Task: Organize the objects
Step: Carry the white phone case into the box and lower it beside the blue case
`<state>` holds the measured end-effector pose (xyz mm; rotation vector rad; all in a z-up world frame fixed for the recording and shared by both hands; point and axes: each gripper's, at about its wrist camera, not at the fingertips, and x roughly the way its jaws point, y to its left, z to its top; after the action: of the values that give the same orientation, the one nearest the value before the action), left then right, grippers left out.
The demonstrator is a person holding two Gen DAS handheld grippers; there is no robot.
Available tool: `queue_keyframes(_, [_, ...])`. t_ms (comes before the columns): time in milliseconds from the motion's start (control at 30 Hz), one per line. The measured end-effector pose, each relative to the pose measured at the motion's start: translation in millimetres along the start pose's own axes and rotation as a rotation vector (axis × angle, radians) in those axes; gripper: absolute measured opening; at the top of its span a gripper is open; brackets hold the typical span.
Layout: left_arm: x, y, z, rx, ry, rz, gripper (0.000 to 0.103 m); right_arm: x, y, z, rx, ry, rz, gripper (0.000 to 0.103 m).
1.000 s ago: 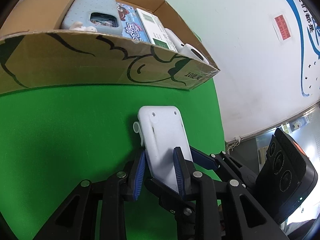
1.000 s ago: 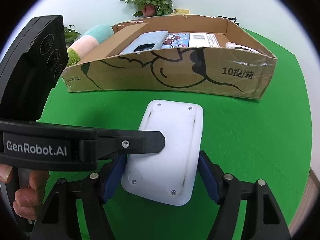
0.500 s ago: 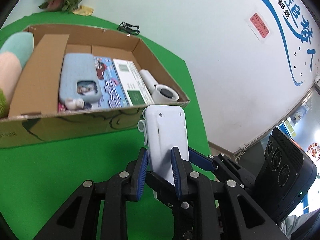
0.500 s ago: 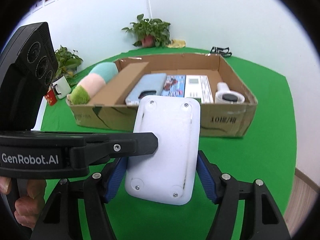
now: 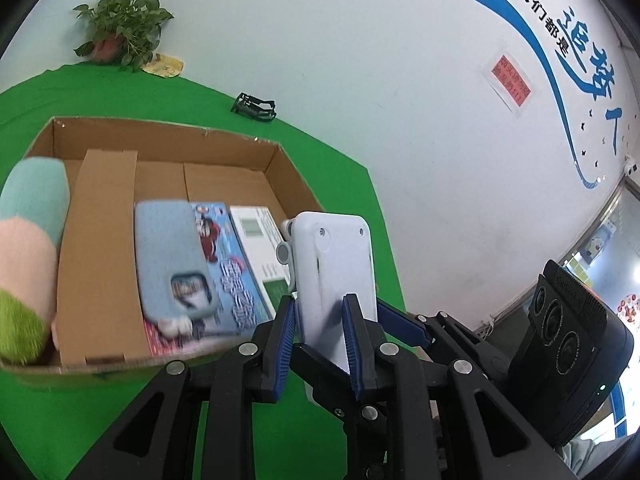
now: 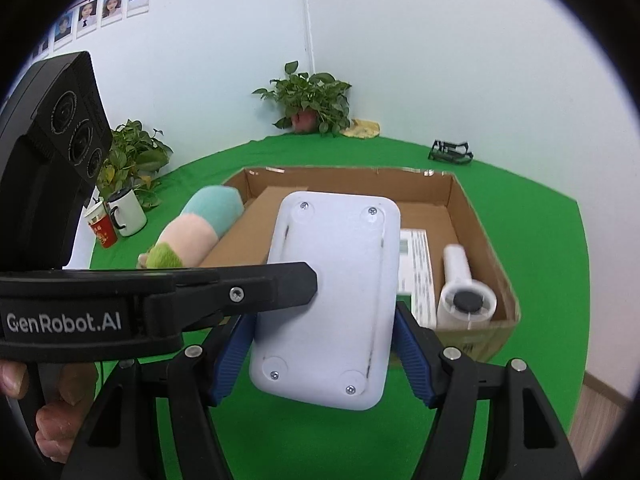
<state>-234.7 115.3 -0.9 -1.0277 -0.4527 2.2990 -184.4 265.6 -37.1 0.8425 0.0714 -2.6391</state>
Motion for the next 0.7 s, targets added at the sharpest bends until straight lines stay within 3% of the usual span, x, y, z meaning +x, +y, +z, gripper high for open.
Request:
queue_keyframes(167, [16, 20, 39, -0.059, 0.024, -0.003, 0.021, 26, -15, 32, 0.042, 0.04, 0.047, 0.067])
queue_keyframes(367, [50, 48, 73, -0.104, 0.086, -0.016, 0.021, 73, -27, 58, 0.034, 0.136, 0.038, 0.067])
queue_keyframes(700, [113, 95, 79, -0.203, 0.192, 0.026, 0.021, 142, -49, 53, 0.108, 0.3, 0.06, 0.067])
